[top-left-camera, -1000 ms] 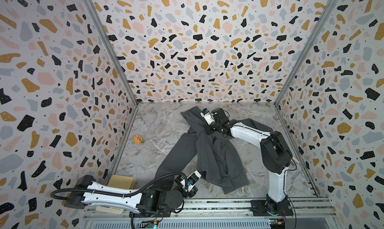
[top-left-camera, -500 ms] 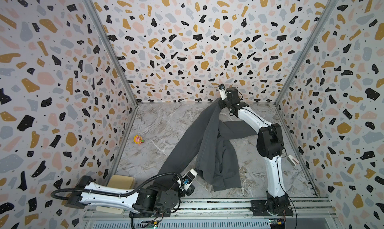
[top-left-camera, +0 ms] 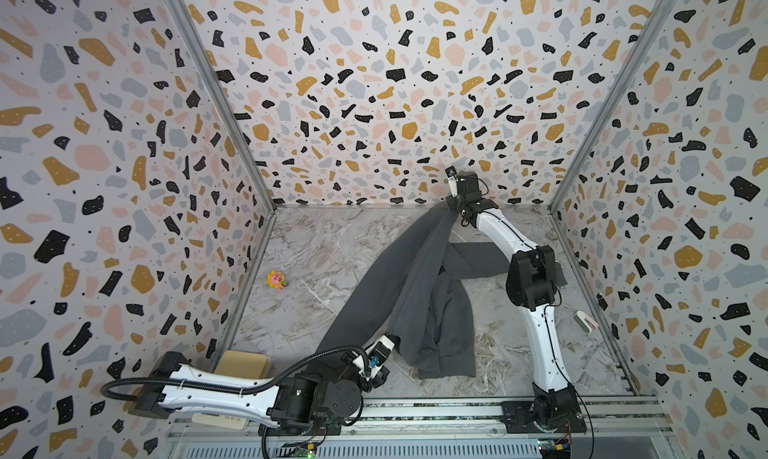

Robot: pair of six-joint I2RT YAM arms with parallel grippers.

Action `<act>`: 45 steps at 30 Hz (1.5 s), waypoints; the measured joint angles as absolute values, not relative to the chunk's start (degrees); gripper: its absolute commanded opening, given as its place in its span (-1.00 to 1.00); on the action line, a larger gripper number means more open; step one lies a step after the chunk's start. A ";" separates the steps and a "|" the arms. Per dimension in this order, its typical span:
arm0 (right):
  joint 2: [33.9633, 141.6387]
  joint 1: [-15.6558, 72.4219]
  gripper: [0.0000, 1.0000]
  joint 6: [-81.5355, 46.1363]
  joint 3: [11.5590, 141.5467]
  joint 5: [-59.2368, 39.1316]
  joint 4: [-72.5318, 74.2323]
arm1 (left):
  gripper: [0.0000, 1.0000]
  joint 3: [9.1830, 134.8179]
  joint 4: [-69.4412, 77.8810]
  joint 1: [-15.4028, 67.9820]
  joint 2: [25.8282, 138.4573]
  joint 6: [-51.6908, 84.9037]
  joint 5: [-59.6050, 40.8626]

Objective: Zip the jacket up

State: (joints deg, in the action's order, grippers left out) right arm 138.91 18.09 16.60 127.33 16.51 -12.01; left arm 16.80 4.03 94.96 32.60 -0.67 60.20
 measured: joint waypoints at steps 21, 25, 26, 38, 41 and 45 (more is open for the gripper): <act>127.83 3.36 0.53 22.17 109.62 21.54 3.44 | 0.99 19.33 1.74 96.29 30.70 3.79 73.34; 118.41 4.27 0.58 18.74 98.28 20.88 4.80 | 0.99 19.88 2.07 96.31 30.46 6.55 73.47; 115.66 5.37 0.63 17.82 95.20 20.32 5.48 | 0.99 20.01 1.87 96.31 30.46 7.33 73.28; 75.59 4.45 0.98 1.69 51.35 9.15 21.69 | 0.99 18.57 0.40 96.29 26.87 19.31 57.52; 68.82 1.98 0.98 -0.21 39.99 8.08 26.09 | 0.99 16.97 1.30 96.29 26.13 21.30 47.00; 61.91 1.96 0.98 -0.84 26.65 7.01 30.04 | 0.99 16.51 2.44 96.29 25.23 24.27 35.51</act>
State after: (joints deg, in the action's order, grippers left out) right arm 61.91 1.96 -0.84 26.65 7.01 30.04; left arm 16.51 2.44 96.29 25.23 24.27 35.51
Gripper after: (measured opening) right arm 0.990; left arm 0.992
